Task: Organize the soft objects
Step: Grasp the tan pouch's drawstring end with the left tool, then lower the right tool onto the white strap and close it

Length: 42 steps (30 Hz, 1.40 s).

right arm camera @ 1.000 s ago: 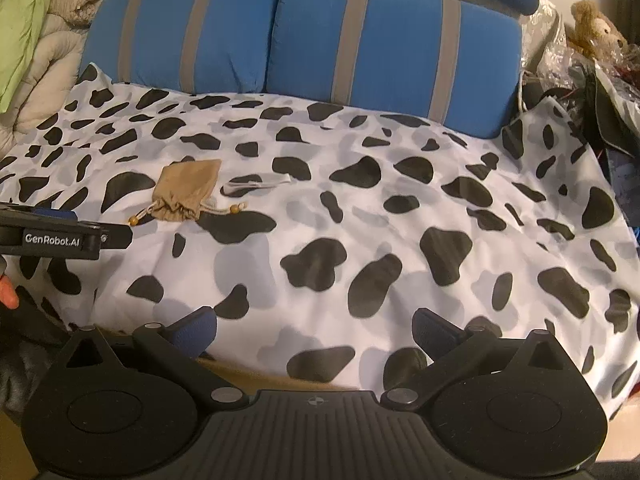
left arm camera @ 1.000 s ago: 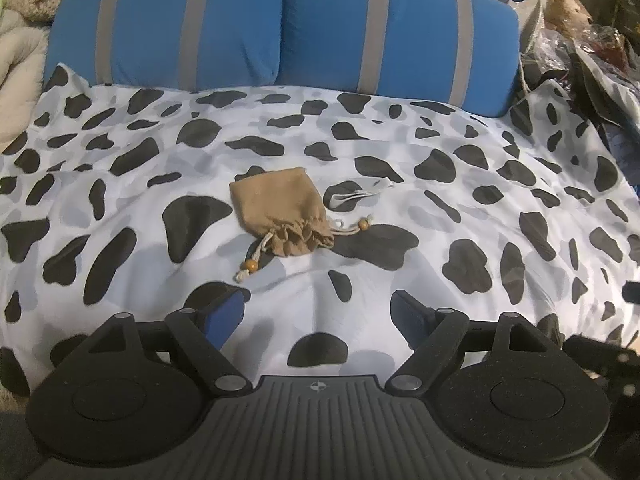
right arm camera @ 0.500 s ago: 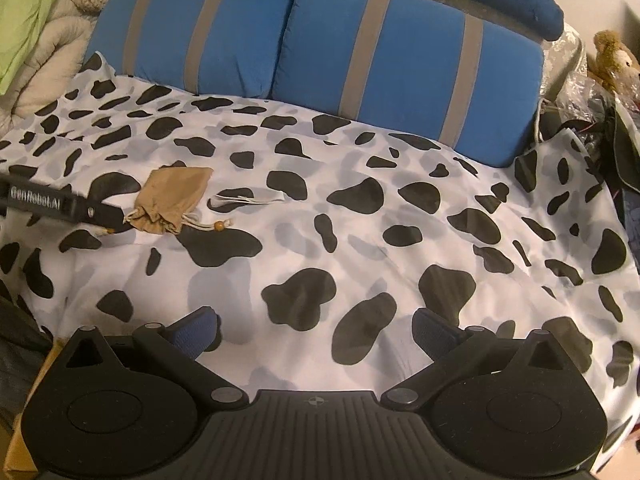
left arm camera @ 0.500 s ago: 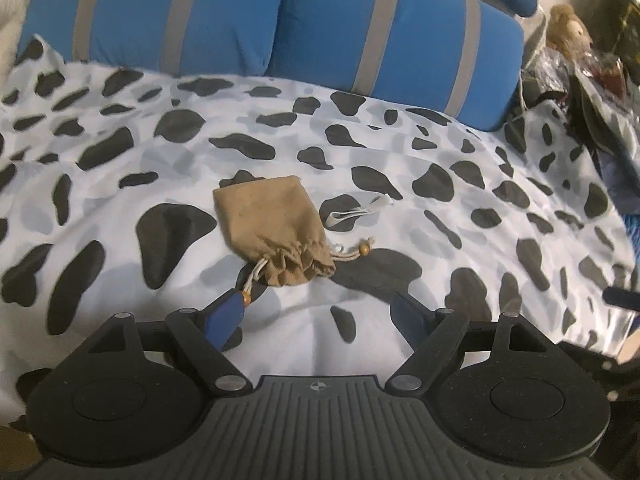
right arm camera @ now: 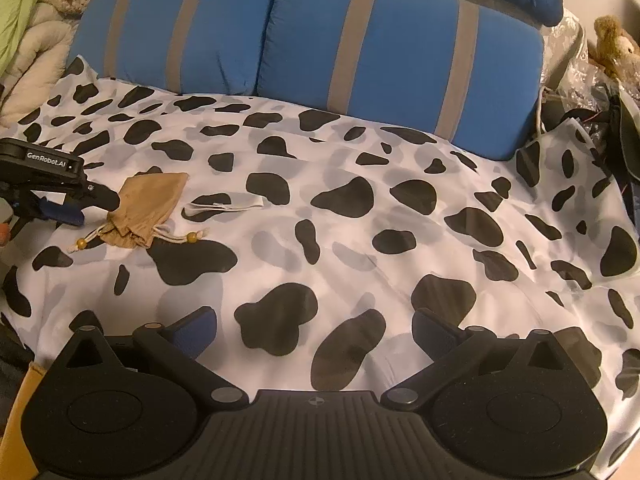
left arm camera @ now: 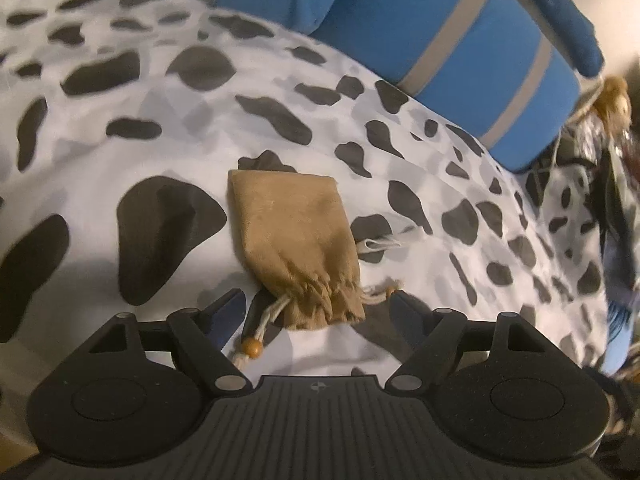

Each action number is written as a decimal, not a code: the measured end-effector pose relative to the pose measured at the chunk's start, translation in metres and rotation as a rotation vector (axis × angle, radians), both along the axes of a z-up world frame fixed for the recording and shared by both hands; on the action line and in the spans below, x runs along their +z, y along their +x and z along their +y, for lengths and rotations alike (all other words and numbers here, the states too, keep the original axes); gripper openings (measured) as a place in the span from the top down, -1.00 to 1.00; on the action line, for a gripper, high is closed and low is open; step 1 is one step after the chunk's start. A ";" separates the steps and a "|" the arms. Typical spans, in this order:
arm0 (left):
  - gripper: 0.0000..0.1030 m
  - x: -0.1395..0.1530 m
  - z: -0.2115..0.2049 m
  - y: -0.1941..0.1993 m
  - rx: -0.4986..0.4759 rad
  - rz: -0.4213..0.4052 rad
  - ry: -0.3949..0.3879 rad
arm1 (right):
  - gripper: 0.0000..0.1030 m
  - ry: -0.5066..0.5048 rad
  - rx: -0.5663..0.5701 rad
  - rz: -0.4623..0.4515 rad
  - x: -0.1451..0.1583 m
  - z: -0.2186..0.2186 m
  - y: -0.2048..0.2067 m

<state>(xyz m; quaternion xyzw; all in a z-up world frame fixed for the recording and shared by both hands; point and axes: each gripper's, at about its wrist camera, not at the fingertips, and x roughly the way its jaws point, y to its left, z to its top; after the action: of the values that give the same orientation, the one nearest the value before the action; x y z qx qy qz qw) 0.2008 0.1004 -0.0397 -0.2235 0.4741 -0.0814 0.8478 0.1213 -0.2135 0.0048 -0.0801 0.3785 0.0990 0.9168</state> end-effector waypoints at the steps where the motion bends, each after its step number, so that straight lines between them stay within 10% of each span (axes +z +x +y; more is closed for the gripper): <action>1: -0.52 -0.004 0.003 0.005 0.011 0.015 -0.023 | -1.00 0.004 -0.002 -0.001 0.000 0.000 0.002; 16: -0.05 -0.050 0.046 0.039 0.213 0.142 -0.368 | -1.00 0.035 -0.022 0.020 -0.002 -0.001 0.028; 21: 0.70 -0.056 0.051 0.041 0.241 0.172 -0.357 | -1.00 0.029 -0.011 0.023 -0.003 0.003 0.032; 25: 0.94 -0.057 0.053 0.040 0.251 0.183 -0.348 | -1.00 0.020 -0.007 0.022 -0.005 0.006 0.036; 31: 0.97 -0.027 0.029 0.035 0.165 0.156 -0.142 | -1.00 0.021 0.010 0.018 -0.007 0.013 0.049; 38: 0.97 0.030 -0.010 0.016 -0.010 0.001 0.295 | -1.00 -0.001 0.052 0.010 -0.013 0.025 0.063; 42: 0.97 0.038 -0.020 0.005 -0.078 -0.016 0.377 | -1.00 -0.034 0.082 0.003 -0.018 0.037 0.072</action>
<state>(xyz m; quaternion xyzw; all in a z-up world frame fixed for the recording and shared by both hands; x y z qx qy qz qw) 0.2056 0.0809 -0.0016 -0.0416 0.4825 -0.0257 0.8745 0.1933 -0.1770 -0.0134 -0.1110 0.3778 0.1301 0.9100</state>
